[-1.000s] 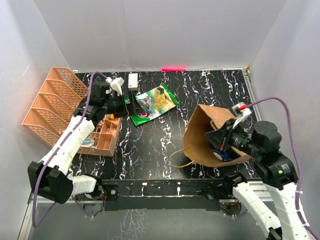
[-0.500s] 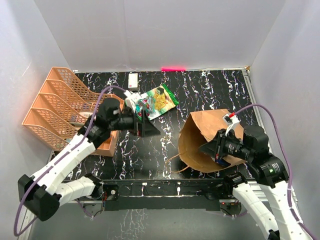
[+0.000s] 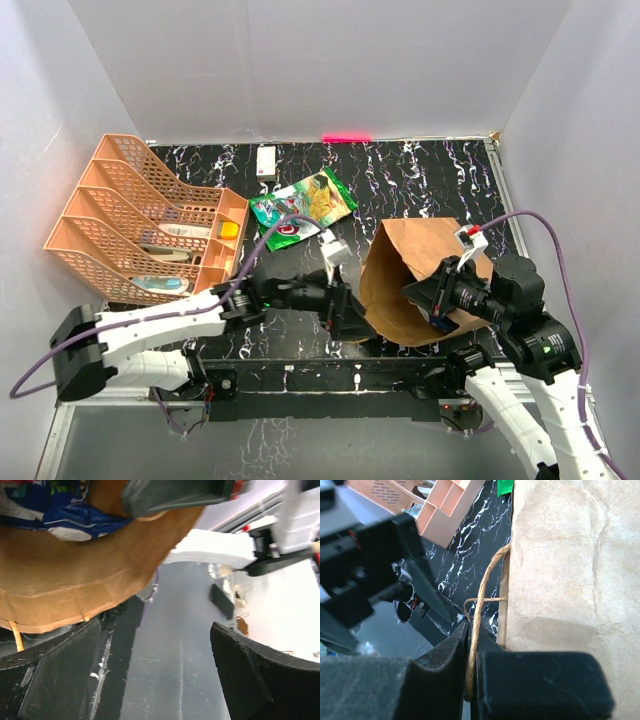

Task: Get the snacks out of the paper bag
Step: Take out the snack from the paper bag.

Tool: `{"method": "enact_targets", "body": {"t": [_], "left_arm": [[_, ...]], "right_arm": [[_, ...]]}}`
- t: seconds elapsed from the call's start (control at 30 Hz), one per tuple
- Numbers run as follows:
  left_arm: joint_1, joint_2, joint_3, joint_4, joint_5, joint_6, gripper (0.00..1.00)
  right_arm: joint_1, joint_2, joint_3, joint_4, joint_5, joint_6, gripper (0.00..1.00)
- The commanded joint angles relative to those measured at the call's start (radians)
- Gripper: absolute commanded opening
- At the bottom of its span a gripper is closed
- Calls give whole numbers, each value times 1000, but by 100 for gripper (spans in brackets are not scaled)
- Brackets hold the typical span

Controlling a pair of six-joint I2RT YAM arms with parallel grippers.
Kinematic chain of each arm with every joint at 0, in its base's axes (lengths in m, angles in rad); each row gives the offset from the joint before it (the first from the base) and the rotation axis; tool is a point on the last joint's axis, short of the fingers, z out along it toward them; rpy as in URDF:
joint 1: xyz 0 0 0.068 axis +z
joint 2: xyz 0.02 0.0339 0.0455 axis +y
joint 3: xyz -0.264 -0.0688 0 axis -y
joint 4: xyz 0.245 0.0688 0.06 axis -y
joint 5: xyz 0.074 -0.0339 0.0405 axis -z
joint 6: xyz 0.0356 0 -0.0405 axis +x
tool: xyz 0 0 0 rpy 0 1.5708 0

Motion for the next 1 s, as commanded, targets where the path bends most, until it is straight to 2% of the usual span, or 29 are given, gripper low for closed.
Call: {"method": "enact_targets", "body": {"t": [0.0, 0.17, 0.27, 0.4, 0.5, 0.6, 0.63, 0.87, 0.97], "left_arm": [[-65, 123, 21, 170, -221, 57, 86], [-90, 262, 10, 309, -301, 50, 70], [-96, 346, 22, 390, -317, 24, 57], [-107, 462, 95, 362, -380, 7, 46], [-109, 547, 159, 353, -389, -1, 46], [-120, 602, 205, 344, -399, 0, 60], [-127, 615, 214, 343, -415, 2, 61], [-134, 709, 280, 333, -447, -4, 61], [-134, 756, 318, 360, -398, -11, 61]], "right_arm": [[1, -15, 57, 43, 40, -5, 8], [1, -15, 79, 62, 64, 6, 8], [1, -21, 80, 75, 62, 11, 8], [1, -21, 85, 70, 71, 10, 8], [1, -19, 88, 70, 69, 9, 8], [1, -10, 91, 60, 69, 2, 8], [1, -8, 92, 58, 68, 1, 8], [1, -26, 92, 54, 74, 0, 8], [1, -25, 94, 51, 79, 1, 8]]}}
